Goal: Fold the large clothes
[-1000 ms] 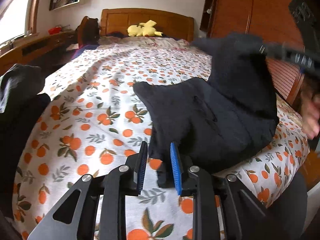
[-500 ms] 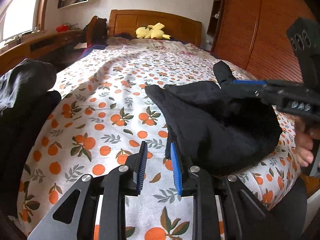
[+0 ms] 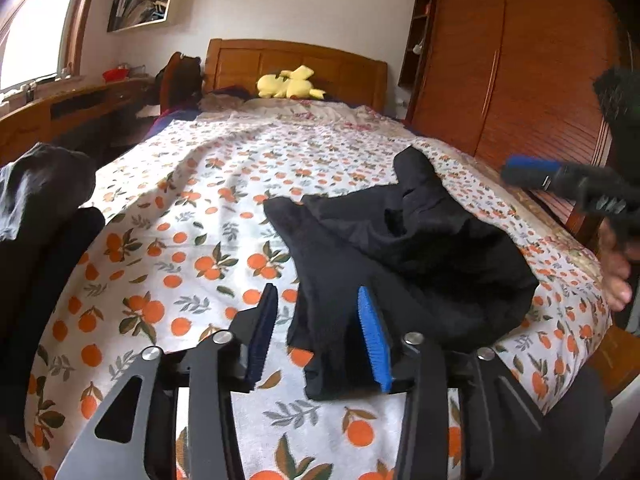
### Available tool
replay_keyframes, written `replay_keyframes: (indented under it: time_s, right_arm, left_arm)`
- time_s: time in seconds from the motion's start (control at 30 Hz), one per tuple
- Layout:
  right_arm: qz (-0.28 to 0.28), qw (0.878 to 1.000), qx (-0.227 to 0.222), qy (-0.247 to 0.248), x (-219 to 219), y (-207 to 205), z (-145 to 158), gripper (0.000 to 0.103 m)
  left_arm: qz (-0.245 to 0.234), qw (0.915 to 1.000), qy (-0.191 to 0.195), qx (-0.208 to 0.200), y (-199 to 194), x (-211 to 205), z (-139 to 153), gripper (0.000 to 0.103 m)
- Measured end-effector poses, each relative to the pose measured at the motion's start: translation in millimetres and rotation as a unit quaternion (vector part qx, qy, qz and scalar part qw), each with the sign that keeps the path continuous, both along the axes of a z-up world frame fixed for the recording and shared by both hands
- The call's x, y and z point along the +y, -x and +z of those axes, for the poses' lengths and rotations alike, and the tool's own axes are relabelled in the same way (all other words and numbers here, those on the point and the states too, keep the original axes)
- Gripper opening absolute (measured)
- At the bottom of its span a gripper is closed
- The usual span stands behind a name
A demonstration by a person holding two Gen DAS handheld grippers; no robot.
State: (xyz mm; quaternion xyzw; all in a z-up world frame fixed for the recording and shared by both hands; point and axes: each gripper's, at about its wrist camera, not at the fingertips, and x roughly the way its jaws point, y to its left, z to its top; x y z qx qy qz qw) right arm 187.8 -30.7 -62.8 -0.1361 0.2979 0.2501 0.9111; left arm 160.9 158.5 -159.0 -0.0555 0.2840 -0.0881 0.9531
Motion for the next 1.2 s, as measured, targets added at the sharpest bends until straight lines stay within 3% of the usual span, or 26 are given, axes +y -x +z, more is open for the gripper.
replay_keyframes:
  time_s: [0.1, 0.3, 0.4, 0.53, 0.97, 1.07, 1.13, 1.2]
  right_arm:
    - [-0.022, 0.999, 0.024, 0.007, -15.6, -9.3, -20.4, 0.027]
    - [-0.024, 0.996, 0.085, 0.007, -18.8, -14.3, -67.3, 0.024]
    - [-0.022, 0.996, 0.09, 0.008, -15.1, -10.3, -82.0, 0.024]
    - [-0.025, 0.995, 0.097, -0.003, -17.4, -9.7, -88.4, 0.024]
    - [-0.033, 0.996, 0.079, -0.017, -39.0, 3.3, -74.1, 0.024]
    - [-0.043, 0.997, 0.069, -0.016, -47.5, 6.2, -71.3, 0.028]
    - [-0.046, 0.996, 0.068, -0.016, -50.8, 6.3, -71.2, 0.029]
    - [-0.048, 0.996, 0.07, -0.018, -53.9, 6.4, -72.5, 0.029]
  left_arm:
    - [-0.004, 0.9999, 0.006, -0.008, -0.8, -4.0, 2.4, 0.052]
    - [-0.016, 0.9994, 0.019, -0.023, -3.3, -14.0, 6.0, 0.058]
    - [-0.024, 0.999, 0.027, -0.026, -8.4, -20.7, 6.2, 0.061]
    - [-0.041, 0.9975, 0.057, -0.001, -27.1, -32.0, -3.4, 0.061]
    - [-0.073, 0.9963, 0.025, 0.037, -46.9, -68.3, -23.6, 0.059]
    - [-0.077, 0.9959, 0.02, 0.041, -48.0, -69.9, -26.5, 0.044]
    - [-0.084, 0.9952, 0.016, 0.047, -48.2, -71.4, -28.6, 0.025]
    - [-0.09, 0.9945, 0.012, 0.051, -48.9, -72.4, -30.1, 0.016]
